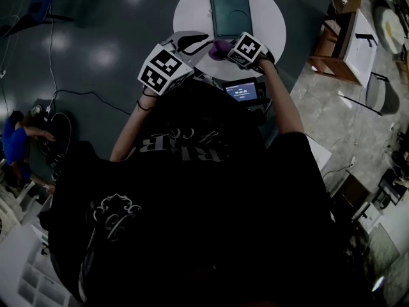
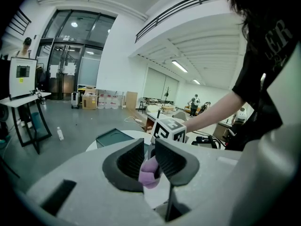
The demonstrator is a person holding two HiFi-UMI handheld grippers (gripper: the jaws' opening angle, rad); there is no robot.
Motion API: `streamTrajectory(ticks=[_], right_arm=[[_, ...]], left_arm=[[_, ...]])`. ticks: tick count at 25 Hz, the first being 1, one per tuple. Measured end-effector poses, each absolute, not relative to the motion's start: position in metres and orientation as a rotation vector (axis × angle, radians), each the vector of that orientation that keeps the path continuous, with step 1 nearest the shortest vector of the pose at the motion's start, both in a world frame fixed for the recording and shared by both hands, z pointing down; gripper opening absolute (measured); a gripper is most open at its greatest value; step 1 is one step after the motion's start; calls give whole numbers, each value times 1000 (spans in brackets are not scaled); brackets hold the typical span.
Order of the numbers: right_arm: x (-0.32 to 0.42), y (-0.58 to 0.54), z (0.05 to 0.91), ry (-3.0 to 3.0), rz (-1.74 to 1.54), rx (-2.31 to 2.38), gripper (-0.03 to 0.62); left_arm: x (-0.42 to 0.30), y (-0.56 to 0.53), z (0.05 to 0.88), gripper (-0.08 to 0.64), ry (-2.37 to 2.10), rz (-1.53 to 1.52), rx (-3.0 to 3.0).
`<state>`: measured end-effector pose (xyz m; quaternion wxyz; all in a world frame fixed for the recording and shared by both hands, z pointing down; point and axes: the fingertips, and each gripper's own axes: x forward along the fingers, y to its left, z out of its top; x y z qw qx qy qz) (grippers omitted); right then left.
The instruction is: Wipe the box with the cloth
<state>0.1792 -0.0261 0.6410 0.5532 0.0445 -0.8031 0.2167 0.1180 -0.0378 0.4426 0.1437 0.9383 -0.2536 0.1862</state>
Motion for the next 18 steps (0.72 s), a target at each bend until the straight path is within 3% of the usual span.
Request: streamTrajectory(ticks=[9,18], right_arm=[[175,-30,667,-1873,565,162,106],[241,-38,666,-1824,669,343,106]], left_arm=[[98,-33,446,66,-742,603,2687],[117,-35,448,66,-640,622,2715]])
